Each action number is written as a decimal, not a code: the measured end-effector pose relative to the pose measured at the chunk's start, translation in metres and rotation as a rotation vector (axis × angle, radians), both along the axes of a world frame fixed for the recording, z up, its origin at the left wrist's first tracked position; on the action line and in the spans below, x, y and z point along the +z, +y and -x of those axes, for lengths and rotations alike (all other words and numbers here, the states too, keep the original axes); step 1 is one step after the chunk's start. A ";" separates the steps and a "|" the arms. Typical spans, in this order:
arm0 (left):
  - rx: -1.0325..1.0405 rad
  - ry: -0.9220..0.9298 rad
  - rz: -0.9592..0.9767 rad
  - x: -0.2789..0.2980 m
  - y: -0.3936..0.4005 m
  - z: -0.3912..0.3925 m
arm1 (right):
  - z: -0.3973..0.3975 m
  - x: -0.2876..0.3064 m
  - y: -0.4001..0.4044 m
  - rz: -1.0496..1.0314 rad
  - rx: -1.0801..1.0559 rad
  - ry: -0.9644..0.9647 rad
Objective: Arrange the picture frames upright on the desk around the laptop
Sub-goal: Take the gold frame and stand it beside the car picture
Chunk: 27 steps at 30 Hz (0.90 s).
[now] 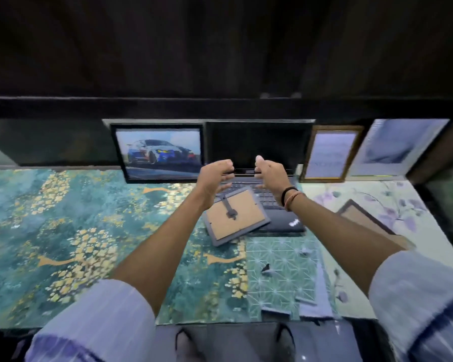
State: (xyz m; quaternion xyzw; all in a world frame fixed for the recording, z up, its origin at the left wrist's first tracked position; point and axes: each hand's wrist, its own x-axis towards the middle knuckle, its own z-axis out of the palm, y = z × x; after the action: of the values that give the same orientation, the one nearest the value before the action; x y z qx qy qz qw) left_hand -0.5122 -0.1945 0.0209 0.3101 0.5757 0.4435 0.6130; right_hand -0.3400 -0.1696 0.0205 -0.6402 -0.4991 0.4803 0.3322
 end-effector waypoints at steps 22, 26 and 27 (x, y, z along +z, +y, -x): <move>-0.621 1.265 -0.259 0.016 0.173 -0.342 | -0.306 -0.060 0.076 0.137 -0.210 0.292; -0.653 1.419 -0.331 -0.002 0.190 -0.355 | -0.324 -0.069 0.081 0.130 -0.246 0.266; -0.646 1.457 -0.333 -0.008 0.193 -0.356 | -0.328 -0.072 0.081 0.124 -0.252 0.254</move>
State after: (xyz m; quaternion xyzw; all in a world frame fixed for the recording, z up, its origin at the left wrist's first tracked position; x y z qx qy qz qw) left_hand -0.1561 -0.0020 0.0130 0.7588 0.6385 0.0116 0.1282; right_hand -0.0122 -0.0885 -0.0511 -0.6513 -0.3383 0.5417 0.4098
